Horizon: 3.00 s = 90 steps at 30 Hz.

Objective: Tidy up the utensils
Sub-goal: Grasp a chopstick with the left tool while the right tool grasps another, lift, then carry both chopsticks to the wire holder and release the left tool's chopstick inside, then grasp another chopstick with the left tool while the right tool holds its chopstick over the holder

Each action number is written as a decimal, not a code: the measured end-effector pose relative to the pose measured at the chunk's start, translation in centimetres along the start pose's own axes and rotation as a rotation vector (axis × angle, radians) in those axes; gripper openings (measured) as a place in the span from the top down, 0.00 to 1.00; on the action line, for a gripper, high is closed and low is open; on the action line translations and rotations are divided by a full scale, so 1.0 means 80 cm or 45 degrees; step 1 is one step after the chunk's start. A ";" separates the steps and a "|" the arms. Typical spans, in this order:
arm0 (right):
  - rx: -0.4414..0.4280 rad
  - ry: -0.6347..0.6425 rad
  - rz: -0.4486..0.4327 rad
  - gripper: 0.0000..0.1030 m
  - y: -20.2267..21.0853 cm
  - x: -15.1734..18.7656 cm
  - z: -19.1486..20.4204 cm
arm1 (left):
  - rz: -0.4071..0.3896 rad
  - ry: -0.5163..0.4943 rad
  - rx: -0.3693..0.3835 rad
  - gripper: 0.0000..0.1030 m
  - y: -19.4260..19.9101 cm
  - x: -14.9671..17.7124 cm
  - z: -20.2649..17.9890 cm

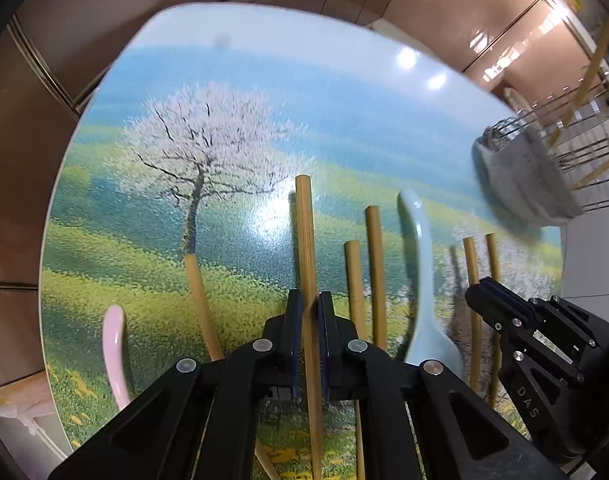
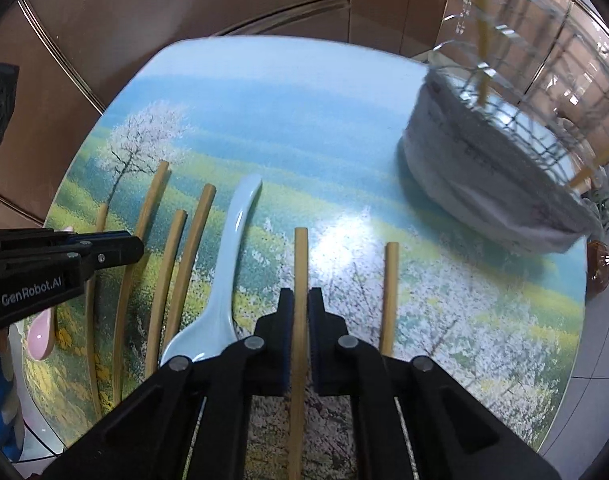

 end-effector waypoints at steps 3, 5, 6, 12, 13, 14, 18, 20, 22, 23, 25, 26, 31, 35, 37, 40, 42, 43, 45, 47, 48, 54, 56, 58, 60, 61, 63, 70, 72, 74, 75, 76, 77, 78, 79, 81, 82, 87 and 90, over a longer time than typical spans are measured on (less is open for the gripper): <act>-0.018 -0.008 -0.073 0.94 0.028 0.005 -0.005 | -0.056 0.004 0.019 0.93 0.023 0.001 -0.002; -0.026 -0.006 -0.129 0.94 0.051 0.011 -0.006 | -0.099 0.000 0.028 0.93 0.041 0.005 -0.005; -0.032 -0.003 -0.152 0.94 0.060 0.013 -0.006 | -0.115 -0.001 0.032 0.93 0.048 0.007 -0.006; -0.062 -0.020 -0.309 0.94 0.129 0.037 -0.005 | -0.242 -0.024 0.050 0.94 0.100 0.028 -0.009; -0.066 -0.025 -0.333 0.94 0.142 0.043 -0.004 | -0.263 -0.029 0.054 0.94 0.109 0.032 -0.011; -0.069 -0.029 -0.357 0.94 0.154 0.049 -0.004 | -0.279 -0.032 0.056 0.94 0.115 0.036 -0.015; -0.073 -0.045 -0.443 0.94 0.192 0.057 0.009 | -0.356 -0.037 0.079 0.94 0.153 0.048 -0.013; -0.071 -0.050 -0.493 0.94 0.216 0.060 0.014 | -0.387 -0.043 0.089 0.94 0.167 0.050 -0.015; -0.060 -0.048 -0.535 0.94 0.236 0.061 0.014 | -0.421 -0.051 0.108 0.95 0.186 0.053 -0.020; -0.049 -0.049 -0.569 0.94 0.252 0.060 0.013 | -0.436 -0.055 0.114 0.95 0.194 0.054 -0.023; -0.041 -0.058 -0.626 0.94 0.276 0.054 0.012 | -0.471 -0.072 0.129 1.00 0.216 0.056 -0.029; -0.033 -0.060 -0.652 0.94 0.288 0.051 0.011 | -0.482 -0.079 0.137 1.00 0.222 0.056 -0.032; 0.004 -0.062 -0.765 0.94 0.344 0.028 -0.002 | -0.588 -0.129 0.204 1.00 0.276 0.041 -0.063; 0.024 -0.060 -0.850 0.94 0.389 0.001 -0.013 | -0.673 -0.182 0.246 1.00 0.320 0.023 -0.092; 0.032 -0.053 -0.879 0.94 0.404 -0.008 -0.016 | -0.702 -0.203 0.271 1.00 0.336 0.017 -0.102; 0.040 -0.057 -0.913 0.94 0.421 -0.024 -0.024 | -0.718 -0.220 0.308 1.00 0.345 0.010 -0.111; 0.048 -0.058 -0.924 0.94 0.424 -0.032 -0.030 | -0.708 -0.217 0.324 1.00 0.342 0.006 -0.110; 0.058 -0.059 -0.929 0.94 0.425 -0.036 -0.033 | -0.700 -0.217 0.325 1.00 0.339 0.005 -0.110; 0.081 -0.069 -0.940 0.94 0.425 -0.045 -0.043 | -0.686 -0.209 0.318 1.00 0.330 0.000 -0.106; 0.090 -0.080 -0.948 0.94 0.427 -0.055 -0.052 | -0.673 -0.207 0.309 1.00 0.322 -0.003 -0.104; 0.097 -0.084 -0.952 0.94 0.428 -0.060 -0.055 | -0.666 -0.205 0.305 1.00 0.318 -0.004 -0.103; 0.152 -0.106 -0.985 0.94 0.433 -0.099 -0.082 | -0.614 -0.176 0.277 1.00 0.285 -0.021 -0.090; 0.184 -0.120 -0.996 0.94 0.433 -0.112 -0.095 | -0.594 -0.158 0.269 1.00 0.273 -0.028 -0.083; 0.205 -0.129 -1.003 0.94 0.432 -0.121 -0.105 | -0.564 -0.133 0.255 1.00 0.255 -0.037 -0.073; 0.248 -0.133 -1.007 0.94 0.428 -0.131 -0.117 | -0.544 -0.119 0.242 1.00 0.242 -0.043 -0.066; 0.264 -0.134 -1.010 0.94 0.426 -0.136 -0.122 | -0.532 -0.111 0.237 1.00 0.234 -0.047 -0.063; 0.283 -0.144 -1.017 0.94 0.418 -0.145 -0.132 | -0.515 -0.099 0.227 1.00 0.222 -0.053 -0.058; 0.333 -0.175 -0.999 0.94 0.358 -0.160 -0.165 | -0.445 -0.072 0.176 1.00 0.173 -0.074 -0.039; 0.330 -0.186 -0.970 0.94 0.332 -0.158 -0.174 | -0.397 -0.068 0.148 1.00 0.150 -0.079 -0.031; 0.312 -0.203 -0.937 0.94 0.305 -0.155 -0.183 | -0.341 -0.070 0.124 0.96 0.124 -0.084 -0.026; 0.305 -0.208 -0.924 0.94 0.297 -0.155 -0.185 | -0.311 -0.070 0.115 0.93 0.113 -0.085 -0.024; 0.300 -0.214 -0.909 0.94 0.286 -0.153 -0.189 | -0.277 -0.061 0.107 0.91 0.100 -0.087 -0.021; 0.289 -0.218 -0.895 0.94 0.276 -0.152 -0.191 | -0.241 -0.053 0.106 0.90 0.089 -0.089 -0.020; 0.276 -0.219 -0.882 0.94 0.270 -0.150 -0.192 | -0.195 -0.054 0.106 0.86 0.074 -0.091 -0.020; 0.267 -0.220 -0.871 0.94 0.263 -0.149 -0.194 | -0.165 -0.059 0.098 0.80 0.064 -0.094 -0.020; 0.259 -0.215 -0.848 0.94 0.251 -0.149 -0.197 | -0.124 -0.068 0.087 0.70 0.047 -0.099 -0.022; 0.248 -0.214 -0.840 0.94 0.245 -0.149 -0.199 | -0.109 -0.075 0.088 0.67 0.041 -0.101 -0.025; 0.219 -0.216 -0.819 0.94 0.229 -0.146 -0.204 | -0.075 -0.091 0.027 0.66 0.017 -0.113 -0.028; 0.203 -0.219 -0.829 0.94 0.229 -0.144 -0.206 | -0.058 -0.095 -0.015 0.68 0.006 -0.120 -0.024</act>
Point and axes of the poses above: each gripper's, at about its wrist camera, not at the fingertips, and y roughly against the way its jaws point, z to its left, x to its underside, the point moved 10 cm from there along -y, roughly the way its jaws point, and after that the axes turned 4 degrees about y, right-handed, at the moved point
